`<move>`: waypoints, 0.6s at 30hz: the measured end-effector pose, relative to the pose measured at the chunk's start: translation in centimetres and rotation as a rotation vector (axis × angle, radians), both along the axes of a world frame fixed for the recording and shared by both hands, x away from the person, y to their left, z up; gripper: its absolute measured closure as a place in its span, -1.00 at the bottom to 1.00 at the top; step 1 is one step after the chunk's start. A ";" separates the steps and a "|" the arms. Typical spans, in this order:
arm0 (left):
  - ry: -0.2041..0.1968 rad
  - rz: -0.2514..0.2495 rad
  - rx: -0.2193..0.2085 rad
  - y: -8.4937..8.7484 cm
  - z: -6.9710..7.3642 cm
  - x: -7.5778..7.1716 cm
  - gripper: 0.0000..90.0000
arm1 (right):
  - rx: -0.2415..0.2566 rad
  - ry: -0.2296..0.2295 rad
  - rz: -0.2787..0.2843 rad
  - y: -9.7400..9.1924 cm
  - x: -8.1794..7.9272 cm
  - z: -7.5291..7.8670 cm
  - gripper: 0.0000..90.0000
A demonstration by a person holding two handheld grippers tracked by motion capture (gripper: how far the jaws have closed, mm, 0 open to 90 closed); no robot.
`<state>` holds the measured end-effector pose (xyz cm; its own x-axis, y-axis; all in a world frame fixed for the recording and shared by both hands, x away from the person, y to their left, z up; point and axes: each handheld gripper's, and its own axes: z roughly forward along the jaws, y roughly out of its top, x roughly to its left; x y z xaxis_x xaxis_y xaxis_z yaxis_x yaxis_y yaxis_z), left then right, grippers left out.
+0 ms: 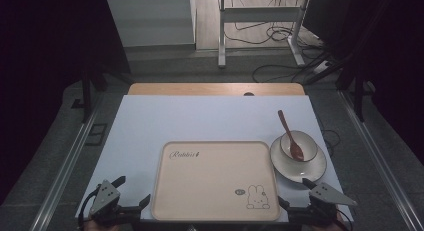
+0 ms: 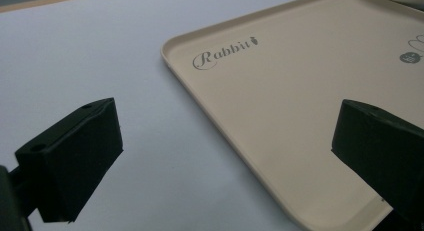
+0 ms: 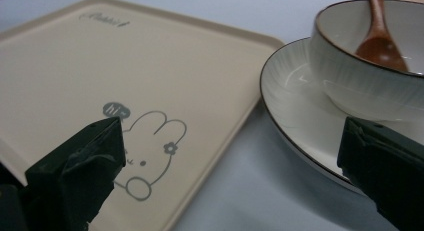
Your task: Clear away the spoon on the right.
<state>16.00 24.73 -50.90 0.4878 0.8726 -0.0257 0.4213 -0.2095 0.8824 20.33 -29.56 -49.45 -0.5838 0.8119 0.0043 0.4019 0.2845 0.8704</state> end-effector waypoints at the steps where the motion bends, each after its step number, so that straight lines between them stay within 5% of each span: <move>1: -0.004 -0.001 -0.007 0.1 0.0 0.0 -1.00 | -0.014 -0.004 0.006 0.1 0.0 0.0 -1.00; 18: -0.003 0.015 -0.028 0.3 -0.2 0.1 -1.00 | 0.015 0.074 0.057 0.0 0.8 -0.2 -1.00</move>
